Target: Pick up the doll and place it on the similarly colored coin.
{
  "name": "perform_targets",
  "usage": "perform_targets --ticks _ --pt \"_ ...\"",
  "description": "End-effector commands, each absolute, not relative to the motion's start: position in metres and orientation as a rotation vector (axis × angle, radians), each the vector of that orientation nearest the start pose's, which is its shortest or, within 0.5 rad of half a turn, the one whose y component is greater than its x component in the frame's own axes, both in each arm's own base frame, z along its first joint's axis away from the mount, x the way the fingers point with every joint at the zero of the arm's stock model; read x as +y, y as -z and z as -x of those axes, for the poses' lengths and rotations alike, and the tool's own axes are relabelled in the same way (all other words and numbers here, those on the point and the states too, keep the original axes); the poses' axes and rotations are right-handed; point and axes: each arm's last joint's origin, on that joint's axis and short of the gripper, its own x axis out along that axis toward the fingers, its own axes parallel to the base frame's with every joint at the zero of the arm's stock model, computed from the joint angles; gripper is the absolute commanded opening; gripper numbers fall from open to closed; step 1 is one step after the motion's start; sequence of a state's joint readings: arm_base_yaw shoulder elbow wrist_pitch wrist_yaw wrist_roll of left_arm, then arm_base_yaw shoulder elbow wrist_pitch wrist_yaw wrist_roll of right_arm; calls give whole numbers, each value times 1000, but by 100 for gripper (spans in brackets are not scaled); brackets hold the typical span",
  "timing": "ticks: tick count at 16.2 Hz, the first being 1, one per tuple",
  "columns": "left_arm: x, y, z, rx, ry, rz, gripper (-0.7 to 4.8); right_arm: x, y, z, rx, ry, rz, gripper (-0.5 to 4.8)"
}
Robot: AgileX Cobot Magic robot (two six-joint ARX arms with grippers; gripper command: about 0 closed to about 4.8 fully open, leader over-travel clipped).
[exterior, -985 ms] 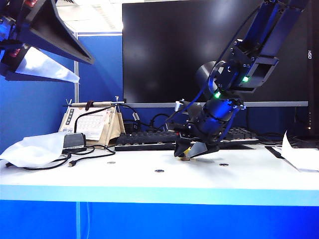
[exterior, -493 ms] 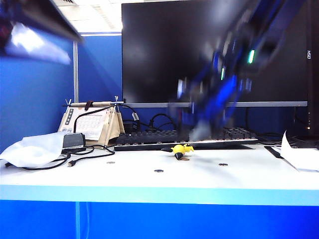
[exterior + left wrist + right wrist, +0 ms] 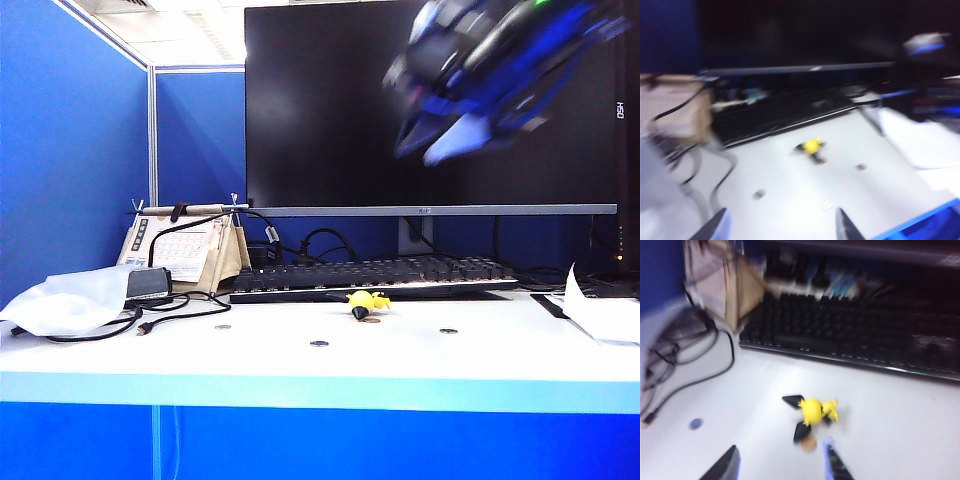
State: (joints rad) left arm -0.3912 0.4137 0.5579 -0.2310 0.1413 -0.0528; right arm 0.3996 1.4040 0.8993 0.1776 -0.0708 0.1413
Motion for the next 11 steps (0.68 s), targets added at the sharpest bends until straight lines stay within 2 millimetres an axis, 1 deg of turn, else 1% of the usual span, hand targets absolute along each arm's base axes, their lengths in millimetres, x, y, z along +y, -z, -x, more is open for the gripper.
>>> perform_targets --ticks 1,3,4,5,6,7,8,9,10,11 --pt "-39 -290 -89 136 475 31 276 104 -262 -243 292 -399 -211 216" --pt "-37 -276 -85 187 444 59 271 86 -246 -204 257 -330 -215 209" --pt "-36 -267 -84 219 427 106 270 77 -237 -186 236 -297 -216 209" --pt "-36 -256 -84 252 402 169 256 69 -229 -170 215 -267 -217 209" --pt "-36 -245 -85 285 391 236 236 63 -223 -158 193 -244 -220 209" --pt "-36 -234 -85 311 381 283 235 58 -217 -147 173 -239 -225 209" --pt "-37 -219 -87 331 374 302 235 52 -209 -134 148 -221 -230 209" --pt "-37 -203 -89 345 343 282 232 45 -201 -120 129 -184 -232 209" --pt "-37 -198 -90 348 314 278 232 42 -196 -115 125 -164 -232 209" --pt "-36 -193 -91 346 267 269 232 37 -191 -105 106 -137 -236 210"
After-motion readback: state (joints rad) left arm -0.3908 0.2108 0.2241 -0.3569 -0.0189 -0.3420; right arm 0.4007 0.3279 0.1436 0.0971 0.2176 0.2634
